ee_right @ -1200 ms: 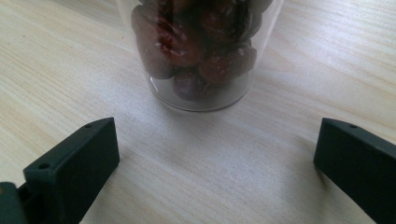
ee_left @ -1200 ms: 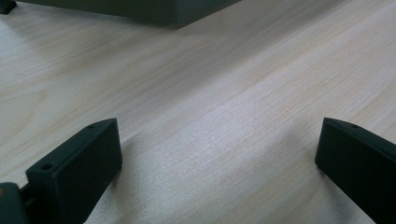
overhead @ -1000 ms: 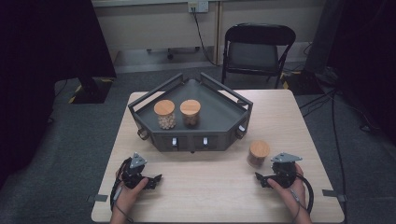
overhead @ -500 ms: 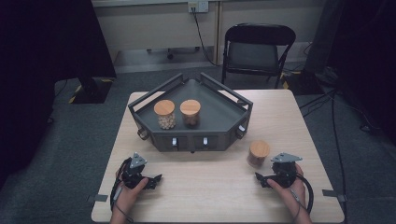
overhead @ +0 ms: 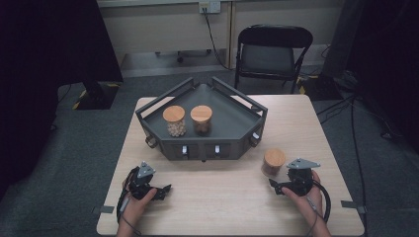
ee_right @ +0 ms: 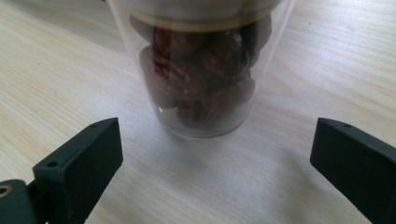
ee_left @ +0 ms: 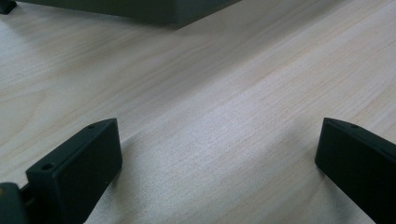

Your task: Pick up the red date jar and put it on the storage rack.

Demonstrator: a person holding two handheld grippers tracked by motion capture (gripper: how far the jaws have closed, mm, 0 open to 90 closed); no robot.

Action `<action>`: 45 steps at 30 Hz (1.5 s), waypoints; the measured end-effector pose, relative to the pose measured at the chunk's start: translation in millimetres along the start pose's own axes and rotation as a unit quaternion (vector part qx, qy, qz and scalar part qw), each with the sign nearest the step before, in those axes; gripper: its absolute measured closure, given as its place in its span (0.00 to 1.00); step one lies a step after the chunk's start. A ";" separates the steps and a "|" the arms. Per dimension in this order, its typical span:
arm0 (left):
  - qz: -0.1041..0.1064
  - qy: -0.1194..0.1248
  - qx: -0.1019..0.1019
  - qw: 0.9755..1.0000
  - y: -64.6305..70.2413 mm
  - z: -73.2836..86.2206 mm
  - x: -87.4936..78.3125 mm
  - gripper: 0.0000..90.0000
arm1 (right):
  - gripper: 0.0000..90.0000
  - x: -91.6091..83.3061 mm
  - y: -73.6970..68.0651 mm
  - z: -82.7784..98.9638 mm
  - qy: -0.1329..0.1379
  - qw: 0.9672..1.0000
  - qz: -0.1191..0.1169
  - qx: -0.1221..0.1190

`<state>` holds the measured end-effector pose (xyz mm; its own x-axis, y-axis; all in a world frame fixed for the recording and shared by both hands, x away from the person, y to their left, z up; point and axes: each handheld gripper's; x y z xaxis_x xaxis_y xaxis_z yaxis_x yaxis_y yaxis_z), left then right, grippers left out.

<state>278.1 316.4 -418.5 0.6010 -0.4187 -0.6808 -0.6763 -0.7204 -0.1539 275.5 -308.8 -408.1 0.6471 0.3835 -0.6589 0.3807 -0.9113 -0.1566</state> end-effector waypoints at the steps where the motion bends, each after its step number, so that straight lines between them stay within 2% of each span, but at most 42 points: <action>1: 0.000 0.000 0.000 1.000 0.0 0.0 0.0 0.00 | 0.02 0.4 -0.3 -0.7 0.001 1.000 0.000 0.000; 8: 0.000 0.000 0.000 1.000 0.0 0.0 0.0 0.00 | 0.02 3.7 0.5 -1.5 0.024 1.000 -0.009 0.012; 13: 0.000 0.000 0.000 1.000 0.0 0.0 0.0 0.00 | 0.03 8.4 -0.1 -4.7 0.030 0.999 -0.012 0.022; 17: 0.000 0.000 0.000 1.000 0.0 0.0 0.0 0.00 | 0.05 13.3 -2.1 -3.7 0.042 0.999 -0.008 0.022; 21: 0.000 0.000 0.000 1.000 0.0 0.0 0.0 0.00 | 0.09 18.9 -1.9 -4.7 0.046 0.998 -0.015 0.026; 24: 0.000 0.000 0.000 1.000 0.0 0.0 0.0 0.00 | 0.14 21.4 -3.2 -2.7 0.060 0.998 -0.017 0.029; 28: 0.000 0.000 0.000 1.000 0.0 0.0 0.0 0.00 | 0.16 23.3 -5.9 -3.3 0.070 0.997 -0.012 0.028; 37: 0.000 0.000 0.000 1.000 0.0 0.0 0.0 0.00 | 0.26 25.9 -3.8 -3.0 0.082 0.996 -0.025 0.024; 45: 0.000 0.000 0.000 1.000 0.0 0.0 0.0 0.00 | 0.29 25.4 -7.9 -4.4 0.082 0.996 -0.016 0.011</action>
<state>278.1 316.3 -418.5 0.6010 -0.4188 -0.6808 -0.6761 -0.7206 -0.1537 291.8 -291.1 -420.4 0.7355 0.4296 -0.5239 0.3889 -0.9009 -0.1927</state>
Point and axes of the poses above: each handheld gripper's, and its own axes: x roughly forward along the jaws, z roughly out of its underside, y roughly to its right, and after that the axes turned 12 degrees about x, right-handed
